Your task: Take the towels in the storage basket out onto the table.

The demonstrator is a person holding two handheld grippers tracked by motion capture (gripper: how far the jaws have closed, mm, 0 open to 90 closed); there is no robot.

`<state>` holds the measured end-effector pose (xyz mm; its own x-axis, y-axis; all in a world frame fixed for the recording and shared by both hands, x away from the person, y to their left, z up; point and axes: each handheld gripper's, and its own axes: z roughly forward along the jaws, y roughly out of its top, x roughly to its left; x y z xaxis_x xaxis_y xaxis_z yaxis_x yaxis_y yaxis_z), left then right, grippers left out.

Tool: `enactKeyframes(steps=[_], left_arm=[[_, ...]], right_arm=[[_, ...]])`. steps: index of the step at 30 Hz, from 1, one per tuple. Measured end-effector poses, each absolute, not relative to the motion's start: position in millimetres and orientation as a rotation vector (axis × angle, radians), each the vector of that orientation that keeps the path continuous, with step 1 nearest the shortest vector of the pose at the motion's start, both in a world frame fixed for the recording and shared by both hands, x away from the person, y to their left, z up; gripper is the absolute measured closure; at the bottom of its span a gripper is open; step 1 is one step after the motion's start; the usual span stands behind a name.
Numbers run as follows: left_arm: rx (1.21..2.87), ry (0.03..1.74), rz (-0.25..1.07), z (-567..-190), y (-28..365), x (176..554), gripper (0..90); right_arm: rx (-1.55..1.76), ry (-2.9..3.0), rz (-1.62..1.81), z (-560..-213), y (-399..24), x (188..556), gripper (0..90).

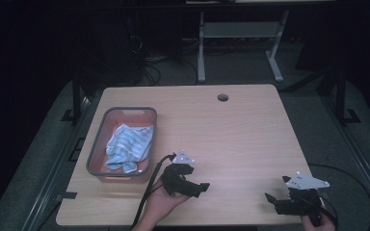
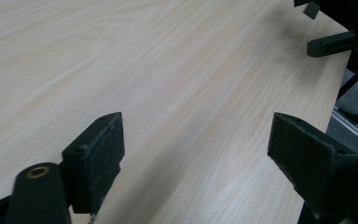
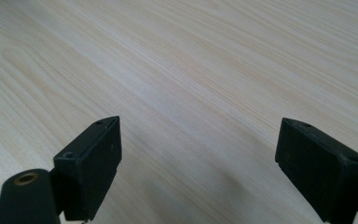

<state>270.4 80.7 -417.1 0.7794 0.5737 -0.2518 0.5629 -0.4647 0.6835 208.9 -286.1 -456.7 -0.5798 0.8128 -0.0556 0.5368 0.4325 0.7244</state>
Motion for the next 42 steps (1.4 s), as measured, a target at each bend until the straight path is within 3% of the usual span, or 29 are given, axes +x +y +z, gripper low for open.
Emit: enactKeyframes(steps=[18,42], left_arm=[[2.193,0.881,0.109,-361,98,305,17.0],[2.185,1.023,0.2,-341,148,333,16.4]], right_arm=[[1.153,2.281,0.956,-456,-291,207,13.8],[1.141,2.287,0.929,-455,-286,205,13.8]])
